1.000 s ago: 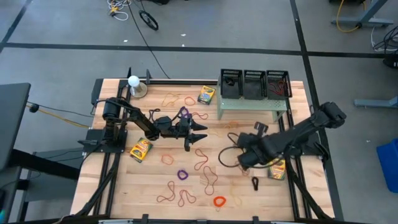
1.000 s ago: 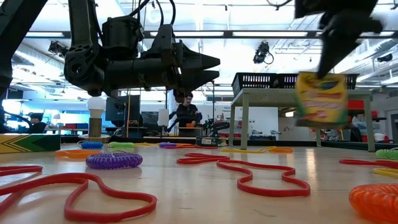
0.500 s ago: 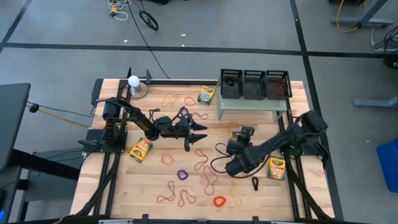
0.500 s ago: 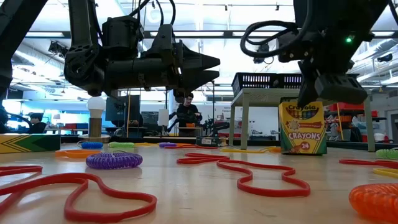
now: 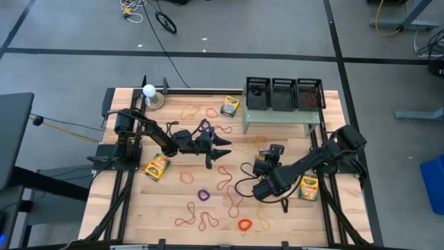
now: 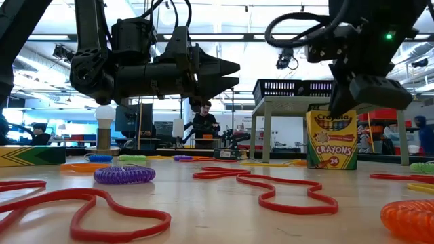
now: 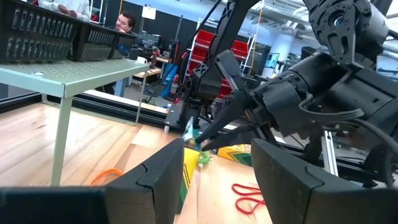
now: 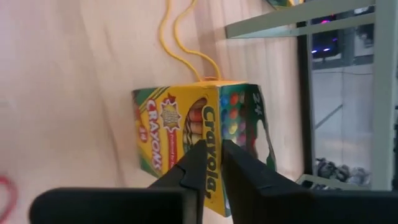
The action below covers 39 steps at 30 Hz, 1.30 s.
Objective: Pick & Place Office Desk Supplies
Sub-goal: Put the yellow crayon box into the middle black basket on the shelf
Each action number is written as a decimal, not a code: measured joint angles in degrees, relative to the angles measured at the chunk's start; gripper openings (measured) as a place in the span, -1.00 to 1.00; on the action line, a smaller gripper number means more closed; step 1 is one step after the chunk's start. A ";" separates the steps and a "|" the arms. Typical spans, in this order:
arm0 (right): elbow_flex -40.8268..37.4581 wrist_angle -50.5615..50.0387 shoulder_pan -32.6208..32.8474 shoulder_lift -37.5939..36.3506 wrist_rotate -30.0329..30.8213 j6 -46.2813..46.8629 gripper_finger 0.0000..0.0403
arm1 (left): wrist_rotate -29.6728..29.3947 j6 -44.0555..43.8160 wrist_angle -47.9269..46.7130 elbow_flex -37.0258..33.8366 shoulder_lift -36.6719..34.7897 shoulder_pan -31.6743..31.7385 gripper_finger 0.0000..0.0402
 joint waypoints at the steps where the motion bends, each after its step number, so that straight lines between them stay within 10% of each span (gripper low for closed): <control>1: 0.49 0.06 0.00 0.02 -0.53 0.02 -0.68 | -0.01 0.01 0.00 0.00 0.00 0.00 -0.03; 24: 3.93 6.32 -0.83 0.33 -15.20 2.66 -0.19 | -0.01 -0.01 0.00 0.00 0.00 0.00 -0.03; 39: 2.31 6.61 -0.76 10.70 -10.17 6.10 -0.03 | -0.02 -0.01 0.00 0.00 0.00 0.00 -0.03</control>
